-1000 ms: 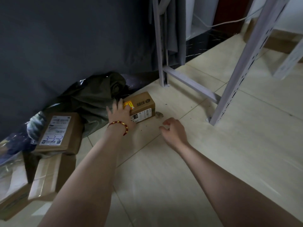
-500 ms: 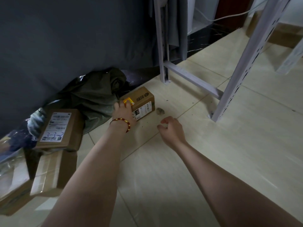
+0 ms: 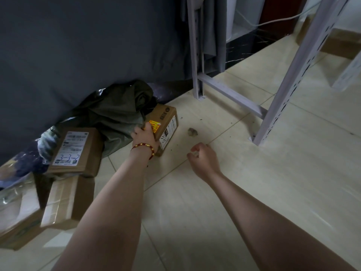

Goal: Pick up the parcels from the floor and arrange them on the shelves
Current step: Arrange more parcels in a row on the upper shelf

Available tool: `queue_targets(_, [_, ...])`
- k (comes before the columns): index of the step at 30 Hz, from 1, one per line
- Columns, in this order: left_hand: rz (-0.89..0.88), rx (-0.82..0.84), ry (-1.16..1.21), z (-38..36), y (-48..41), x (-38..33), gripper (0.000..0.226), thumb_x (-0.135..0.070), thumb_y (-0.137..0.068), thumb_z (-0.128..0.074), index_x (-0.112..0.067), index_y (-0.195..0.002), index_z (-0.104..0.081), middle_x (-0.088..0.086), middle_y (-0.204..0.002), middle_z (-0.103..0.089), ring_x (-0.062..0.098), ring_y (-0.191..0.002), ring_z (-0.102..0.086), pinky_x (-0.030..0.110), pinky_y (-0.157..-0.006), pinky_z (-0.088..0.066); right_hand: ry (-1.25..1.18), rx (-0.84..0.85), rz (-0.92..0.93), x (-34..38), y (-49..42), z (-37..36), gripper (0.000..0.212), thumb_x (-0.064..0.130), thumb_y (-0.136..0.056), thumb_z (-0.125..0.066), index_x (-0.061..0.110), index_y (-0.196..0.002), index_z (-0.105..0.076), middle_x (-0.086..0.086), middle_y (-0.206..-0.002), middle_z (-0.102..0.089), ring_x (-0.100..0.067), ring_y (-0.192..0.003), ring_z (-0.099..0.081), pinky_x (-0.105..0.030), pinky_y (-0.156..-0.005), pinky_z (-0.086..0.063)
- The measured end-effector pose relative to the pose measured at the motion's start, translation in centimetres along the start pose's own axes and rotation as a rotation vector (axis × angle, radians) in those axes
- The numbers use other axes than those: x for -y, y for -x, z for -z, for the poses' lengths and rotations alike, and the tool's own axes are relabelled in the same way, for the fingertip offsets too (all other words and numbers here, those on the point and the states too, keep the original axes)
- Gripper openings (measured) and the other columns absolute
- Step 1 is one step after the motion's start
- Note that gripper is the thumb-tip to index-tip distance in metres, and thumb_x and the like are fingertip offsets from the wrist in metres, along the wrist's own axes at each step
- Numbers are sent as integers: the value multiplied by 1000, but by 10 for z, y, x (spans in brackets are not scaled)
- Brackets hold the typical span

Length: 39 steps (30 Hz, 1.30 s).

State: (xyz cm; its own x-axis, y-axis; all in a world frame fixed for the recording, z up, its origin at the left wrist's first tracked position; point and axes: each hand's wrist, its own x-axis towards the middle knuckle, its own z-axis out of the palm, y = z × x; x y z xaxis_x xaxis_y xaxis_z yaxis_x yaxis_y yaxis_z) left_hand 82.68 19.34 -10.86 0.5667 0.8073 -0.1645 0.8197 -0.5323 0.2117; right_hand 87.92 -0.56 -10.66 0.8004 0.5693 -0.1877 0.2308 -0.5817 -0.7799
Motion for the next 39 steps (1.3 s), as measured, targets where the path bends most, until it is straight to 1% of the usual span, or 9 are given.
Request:
queue_targets(6, [99,90,36,5,11,0,103,-33,-73,-82,-4,-148,-18,19,-146,-28,38,-134,-36,46,-106,-42,23,-26,-50,-2,3,7,31,25,-92,-58,12,-119,-61,-5,-123,-56,-23,-108,-57,-28,-79,-38])
queue_targets(10, [132,321,-39,17,26,-5,109,-42,-63,-84,-8,-149,-25,16,-142,-39,34,-119,-52,35,-54,-54,1,-31,-97,-5,5,10,18,23,-90,-54,13,-102,-62,-9,-114,-61,-21,-93,-56,-27,-67,-37])
queue_targets(15, [155,493,-51,28,40,-7,107,-41,-62,-85,-9,-146,-25,14,-121,-52,27,-89,-60,38,-76,-59,13,-53,-124,-2,11,22,3,19,-91,-54,17,-92,-55,-3,-98,-58,-18,-84,-52,-27,-64,-37])
queue_targets(20, [145,667,257,43,48,-10,90,-45,-56,-85,-14,-132,-48,11,-119,-59,27,-100,-62,38,-87,-57,-6,-31,-181,1,14,34,29,17,-92,-53,17,-64,-47,2,-65,-51,-12,-57,-46,-25,-47,-31])
queue_targets(23, [170,741,441,50,50,-19,68,-26,-71,-83,-10,-129,-52,14,-120,-62,28,-101,-65,39,-87,-58,-62,34,-247,1,17,41,13,25,-94,-57,16,-87,-62,-1,-82,-62,-15,-65,-58,-24,-49,-41])
queue_targets(25, [168,842,529,56,55,-27,60,-15,-74,-80,-7,-128,-53,16,-121,-62,32,-107,-64,43,-93,-56,-177,39,-299,3,19,45,23,31,-93,-61,13,-106,-64,-5,-98,-67,-25,-85,-67,-33,-66,-57])
queue_targets(30, [120,959,709,70,66,-39,38,-4,-84,-66,-3,-119,-53,20,-123,-55,38,-110,-58,47,-93,-54,-384,-58,-414,5,23,66,43,39,-88,-67,6,-115,-62,-13,-110,-69,-30,-93,-66,-45,-84,-59])
queue_targets(36, [35,978,881,79,66,-38,57,-17,-78,-67,-5,-132,-53,22,-126,-62,39,-110,-63,46,-92,-55,-505,-48,-392,-1,34,91,54,38,-89,-68,8,-130,-54,-10,-119,-60,-32,-112,-59,-45,-86,-56])
queue_targets(39, [-64,1120,884,79,68,-44,88,-22,-56,-87,-5,-134,-51,22,-126,-64,38,-111,-64,43,-89,-57,-625,56,-376,-3,36,98,64,55,-84,-68,12,-130,-55,-4,-120,-61,-30,-111,-61,-42,-85,-55])
